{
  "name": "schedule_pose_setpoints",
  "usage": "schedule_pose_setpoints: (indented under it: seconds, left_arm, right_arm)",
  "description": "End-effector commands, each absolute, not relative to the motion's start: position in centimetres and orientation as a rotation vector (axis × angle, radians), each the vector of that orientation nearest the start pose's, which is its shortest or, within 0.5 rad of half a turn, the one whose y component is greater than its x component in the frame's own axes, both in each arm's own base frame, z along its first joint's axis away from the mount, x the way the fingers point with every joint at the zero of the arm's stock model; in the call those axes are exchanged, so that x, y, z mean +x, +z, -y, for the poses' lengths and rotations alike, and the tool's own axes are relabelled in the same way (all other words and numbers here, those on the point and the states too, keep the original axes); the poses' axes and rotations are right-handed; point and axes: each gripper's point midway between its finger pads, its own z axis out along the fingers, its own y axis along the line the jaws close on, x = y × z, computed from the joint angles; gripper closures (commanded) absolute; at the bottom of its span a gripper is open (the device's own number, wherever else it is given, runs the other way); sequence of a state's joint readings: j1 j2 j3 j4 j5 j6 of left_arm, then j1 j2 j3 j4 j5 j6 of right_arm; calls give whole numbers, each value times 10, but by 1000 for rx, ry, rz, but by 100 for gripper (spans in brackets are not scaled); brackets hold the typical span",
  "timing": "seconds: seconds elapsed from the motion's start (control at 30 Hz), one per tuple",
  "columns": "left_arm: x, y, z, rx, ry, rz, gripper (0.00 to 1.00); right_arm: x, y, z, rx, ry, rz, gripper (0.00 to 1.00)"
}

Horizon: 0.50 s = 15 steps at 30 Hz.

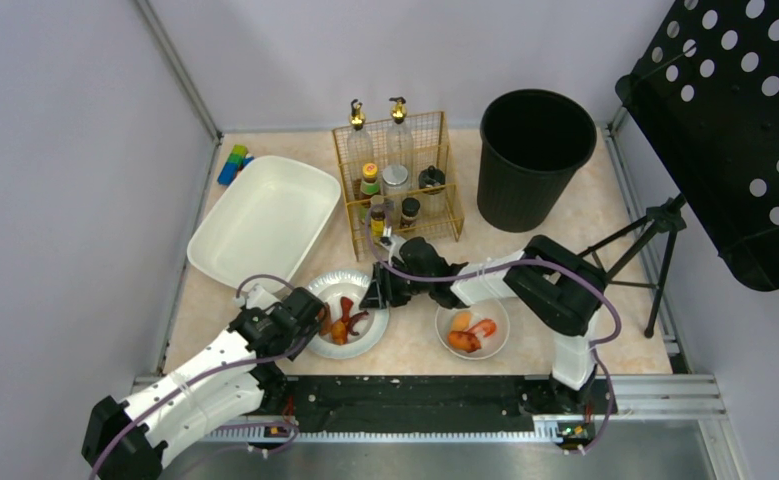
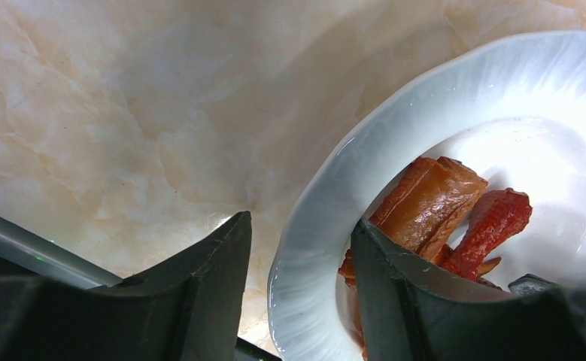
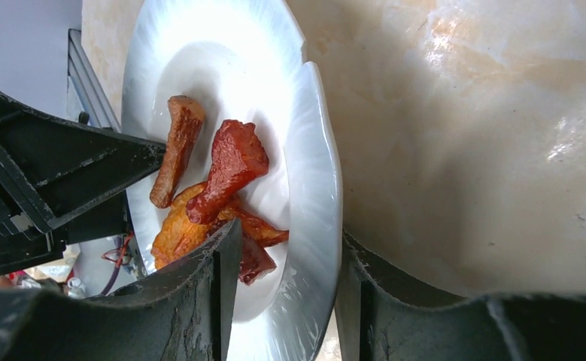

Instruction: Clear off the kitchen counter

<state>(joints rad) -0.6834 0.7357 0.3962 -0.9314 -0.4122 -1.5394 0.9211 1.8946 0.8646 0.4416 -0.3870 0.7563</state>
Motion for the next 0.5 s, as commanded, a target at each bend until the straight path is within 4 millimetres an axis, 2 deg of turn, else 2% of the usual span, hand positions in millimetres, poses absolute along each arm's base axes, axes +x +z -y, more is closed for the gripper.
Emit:
schedule_pose_setpoints:
  seconds: [0.0,0.2,0.37,0.47]
  left_arm:
    - [130,18,62,-1163,-66,-2378,45]
    - [130,18,63,-1152,-74,-2383,47]
    - [130,18,63,-1143,-80,-2385,47]
    - [130,18,63,-1138,-81,-2387,47]
  right_arm:
    - [199,38,-431,-487,1303,-2390,55]
    - [201,33,-436,-468,1297,-2406,62]
    - [201,30,-438,-447,1309,-2409,80]
    - [202,31,-438,-437,1309,-2407,100]
